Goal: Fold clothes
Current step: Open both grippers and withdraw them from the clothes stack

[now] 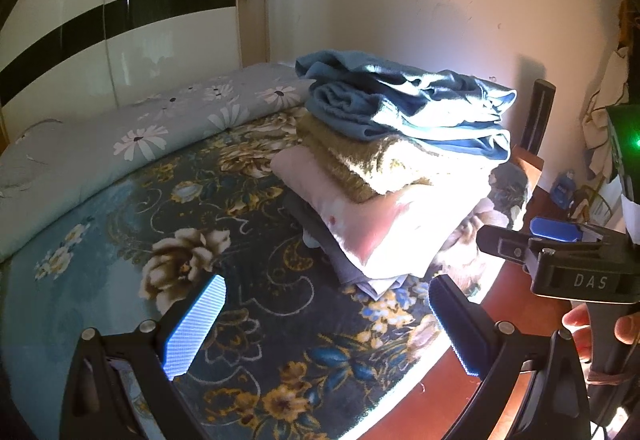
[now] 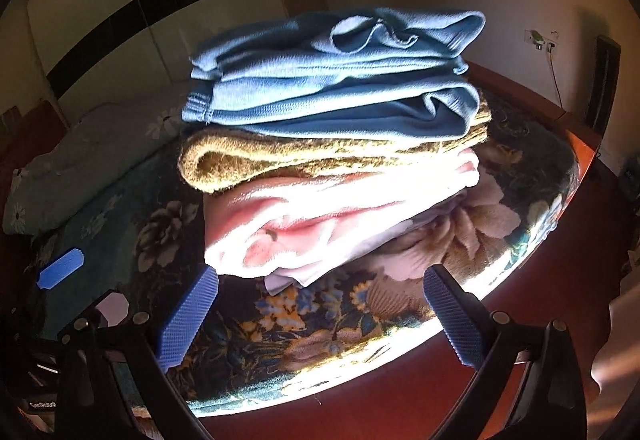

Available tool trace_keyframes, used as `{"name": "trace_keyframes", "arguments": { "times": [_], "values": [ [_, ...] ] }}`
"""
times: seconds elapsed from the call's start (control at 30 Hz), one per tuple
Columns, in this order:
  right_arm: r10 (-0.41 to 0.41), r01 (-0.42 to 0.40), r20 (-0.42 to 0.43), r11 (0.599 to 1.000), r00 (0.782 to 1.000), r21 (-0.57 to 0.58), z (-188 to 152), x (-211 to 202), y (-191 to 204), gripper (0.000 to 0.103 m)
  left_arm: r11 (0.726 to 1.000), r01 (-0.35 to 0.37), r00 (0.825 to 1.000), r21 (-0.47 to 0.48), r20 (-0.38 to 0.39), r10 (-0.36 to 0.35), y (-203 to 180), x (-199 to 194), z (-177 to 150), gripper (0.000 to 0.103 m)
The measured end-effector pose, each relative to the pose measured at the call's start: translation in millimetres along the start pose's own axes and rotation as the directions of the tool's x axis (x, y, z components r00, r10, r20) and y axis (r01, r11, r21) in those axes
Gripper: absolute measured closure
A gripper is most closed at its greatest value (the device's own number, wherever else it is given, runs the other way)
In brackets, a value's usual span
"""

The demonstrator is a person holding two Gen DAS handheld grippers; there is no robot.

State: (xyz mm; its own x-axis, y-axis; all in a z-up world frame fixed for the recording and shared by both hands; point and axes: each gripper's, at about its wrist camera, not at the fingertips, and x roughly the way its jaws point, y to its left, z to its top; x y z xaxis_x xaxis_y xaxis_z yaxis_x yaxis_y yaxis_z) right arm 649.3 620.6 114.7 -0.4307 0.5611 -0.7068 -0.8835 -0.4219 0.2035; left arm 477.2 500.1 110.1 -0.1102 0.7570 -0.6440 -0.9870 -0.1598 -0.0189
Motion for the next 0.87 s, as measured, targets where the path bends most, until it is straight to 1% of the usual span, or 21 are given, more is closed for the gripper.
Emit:
{"name": "trace_keyframes", "arguments": {
  "times": [0.57, 0.87],
  "values": [
    [-0.019, 0.019, -0.031, 1.000, 0.999, -0.002, -10, 11, -2, 0.000, 1.000, -0.020, 0.999, -0.002, -0.031, 0.020, 4, 11, -10, 0.000],
    [-0.013, 0.013, -0.034, 1.000, 0.999, -0.013, -11, 12, 2, 0.000, 1.000, -0.007, 0.999, 0.006, -0.044, 0.007, 2, 12, -11, 0.000]
  ]
}}
